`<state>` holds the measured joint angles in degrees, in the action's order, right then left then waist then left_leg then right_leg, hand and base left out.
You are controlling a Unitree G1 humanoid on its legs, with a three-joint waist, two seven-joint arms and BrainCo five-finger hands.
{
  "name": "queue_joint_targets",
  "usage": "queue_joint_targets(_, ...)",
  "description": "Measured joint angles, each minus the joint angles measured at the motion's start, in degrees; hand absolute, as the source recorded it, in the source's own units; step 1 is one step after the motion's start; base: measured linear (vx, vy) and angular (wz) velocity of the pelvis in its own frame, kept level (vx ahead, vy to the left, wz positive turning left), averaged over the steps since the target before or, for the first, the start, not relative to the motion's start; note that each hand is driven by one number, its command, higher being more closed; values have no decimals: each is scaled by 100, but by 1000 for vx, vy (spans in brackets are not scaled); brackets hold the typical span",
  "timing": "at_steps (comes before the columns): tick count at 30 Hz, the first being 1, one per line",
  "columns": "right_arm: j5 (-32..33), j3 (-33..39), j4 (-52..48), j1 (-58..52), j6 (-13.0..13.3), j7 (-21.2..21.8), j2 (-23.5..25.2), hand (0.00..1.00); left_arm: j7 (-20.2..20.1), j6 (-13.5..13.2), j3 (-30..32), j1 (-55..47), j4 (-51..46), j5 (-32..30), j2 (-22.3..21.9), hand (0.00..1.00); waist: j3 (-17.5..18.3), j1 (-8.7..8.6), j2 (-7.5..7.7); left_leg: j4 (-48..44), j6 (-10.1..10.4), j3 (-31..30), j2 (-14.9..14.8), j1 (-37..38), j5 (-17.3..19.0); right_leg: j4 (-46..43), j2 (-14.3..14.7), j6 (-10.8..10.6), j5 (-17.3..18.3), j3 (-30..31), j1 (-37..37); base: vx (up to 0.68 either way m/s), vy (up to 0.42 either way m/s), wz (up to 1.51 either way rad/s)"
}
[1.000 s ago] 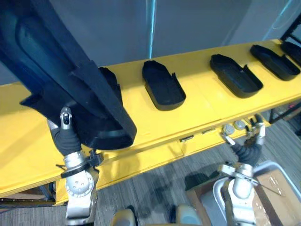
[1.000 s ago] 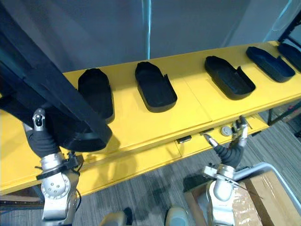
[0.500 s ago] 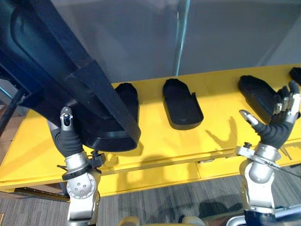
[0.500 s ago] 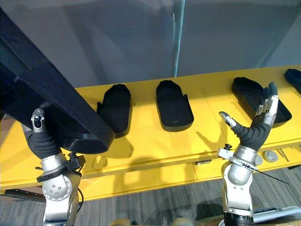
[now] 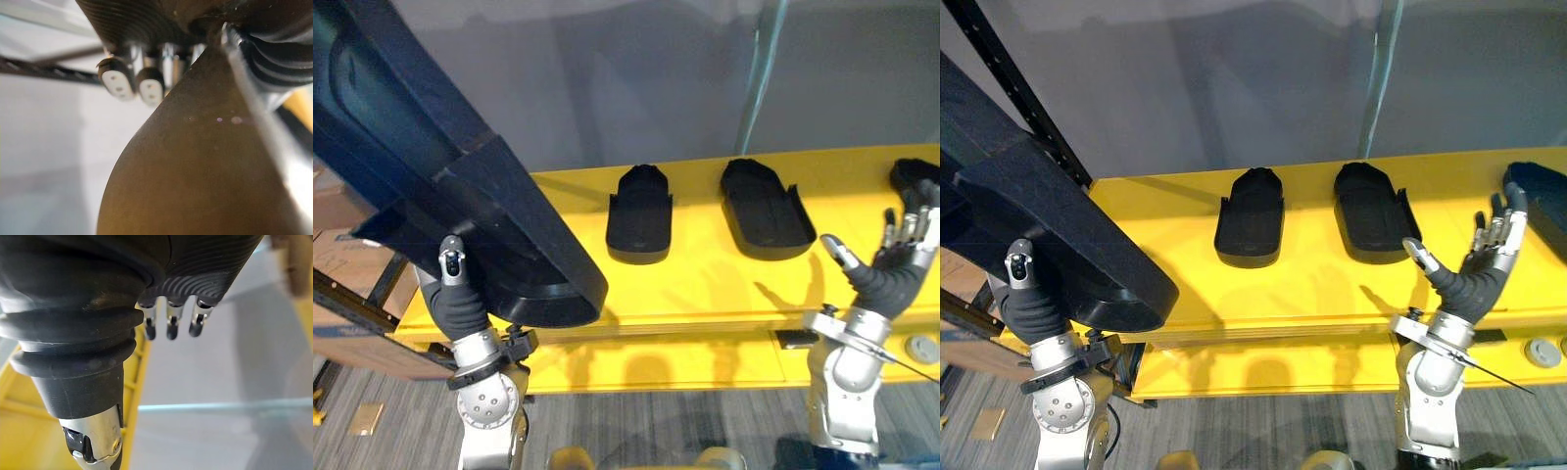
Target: Walk over and take plastic housings, then place them on the shelf
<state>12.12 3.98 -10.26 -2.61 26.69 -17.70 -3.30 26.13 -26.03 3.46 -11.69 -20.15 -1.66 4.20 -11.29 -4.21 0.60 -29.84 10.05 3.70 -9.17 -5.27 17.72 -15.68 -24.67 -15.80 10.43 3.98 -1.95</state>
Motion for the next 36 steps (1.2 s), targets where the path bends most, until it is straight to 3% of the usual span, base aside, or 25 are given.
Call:
queue_joint_targets(2, -226, -328, 96, -3, 2, -7, 95, 0, -30, -12, 46, 83, 4, -177, 60, 100, -22, 54, 2, -529, 39, 12, 1, -213, 349, 209, -14, -44, -382, -25, -42, -48, 385, -17)
queue_joint_targets(4, -293, -444, 145, -51, 156, -9, 96, 0, -130, -9, 5, 350, 128, -328, 311, 100, -41, 47, -66, -565, -50, -14, 19, -257, 419, 202, 7, -10, -1029, -136, -63, -35, 307, 14)
queue_joint_targets(5, -292, -437, 145, -59, 244, -11, 89, 0, -217, 10, 8, 561, 166, -463, 525, 100, -44, 43, -87, -471, -123, -22, 30, -219, 381, 185, 56, 224, -1306, -238, -44, 19, 191, 13)
queue_joint_targets(7, -383, -451, 141, -85, 252, -16, 87, 0, -397, 158, -30, 856, 220, -525, 823, 100, -39, 5, -167, -215, -205, -148, -11, -113, 224, -43, 508, 57, -853, -124, -6, 88, 109, 24)
queue_joint_targets(8, -398, -454, 65, -150, 250, -24, 64, 0, -511, 306, -32, 1072, 323, -566, 939, 100, 49, -6, -55, 142, -231, -173, 10, -41, 11, -67, 827, 143, -378, -241, 0, 107, -16, 32)
queue_joint_targets(9, -402, -451, -8, -152, 246, -25, 30, 0, -547, 395, -33, 1149, 361, -589, 957, 100, 81, -1, -40, 312, -219, -145, 72, -12, -85, -17, 924, 209, -293, -332, 8, 85, -24, 19)
queue_joint_targets(12, -651, -424, -291, -174, 202, -24, -50, 0, -817, 897, -57, 1271, 470, -624, 933, 100, 158, 10, -18, 914, -116, -139, 108, 58, -466, 424, 999, 258, -330, -541, -29, 60, -62, 8)
queue_joint_targets(13, -726, -397, -314, -163, 143, -8, -140, 0, -908, 1174, -167, 1245, 520, -688, 934, 100, 175, 19, -82, 1270, -53, -123, 52, 156, -672, 569, 1061, 302, -365, -544, -31, 40, -96, 3)
queue_joint_targets(15, -690, -300, -316, -98, 26, 18, -282, 0, -914, 1413, -263, 1159, 557, -879, 932, 100, 187, 21, -237, 1682, 22, -47, -81, 362, -892, 629, 1199, 381, -425, -537, -32, 32, -117, -11)
queue_joint_targets(19, -565, -87, -539, -102, -105, 67, -481, 0, -876, 1643, -220, 1072, 549, -910, 890, 100, 313, 4, -442, 2308, 103, 190, -217, 791, -1138, 630, 1338, 421, -450, -462, -33, 16, -68, -24)
queue_joint_targets(23, -625, -73, -827, -190, -314, 301, -531, 0, -783, 1989, 87, 1155, 700, -1001, 940, 100, 314, -18, -443, 2376, 108, 453, -207, 934, -1153, 750, 1339, 487, -537, -257, -7, -46, 13, -32)
queue_joint_targets(25, -622, -54, -883, -248, -387, 380, -533, 0, -633, 2246, 311, 1302, 1108, -1107, 1186, 100, 305, -31, -441, 2396, 105, 533, -203, 910, -1173, 909, 1336, 463, -580, -222, -5, -95, 9, -21)
queue_joint_targets(26, -622, -32, -896, -306, -437, 413, -568, 0, -600, 2607, 506, 1439, 1520, -1355, 1457, 100, 290, -108, -472, 2510, 76, 550, -202, 914, -1243, 1003, 1342, 467, -637, -222, -6, -109, -10, -7)
queue_joint_targets(30, -574, 263, -907, -429, -575, 550, -687, 0, -627, 3502, 1027, 1905, 2729, -1319, 2136, 100, 193, -159, -595, 2775, 96, 778, -174, 928, -1445, 1136, 1360, 455, -834, -19, 242, -39, 2, -22)
queue_joint_targets(34, -551, 264, -959, -585, -660, 844, -804, 0, -788, 3857, 1223, 2268, 3533, -936, 2614, 100, 163, -216, -639, 2784, 96, 820, -169, 936, -1447, 1132, 1365, 446, -846, 57, 287, 26, 4, -9)
queue_joint_targets(36, -517, 123, -960, -586, -675, 962, -896, 0, -963, 3877, 1212, 2488, 4076, -781, 2884, 100, 141, -267, -668, 2808, 96, 825, -168, 955, -1448, 1132, 1367, 446, -846, 65, 287, 18, 0, -1)
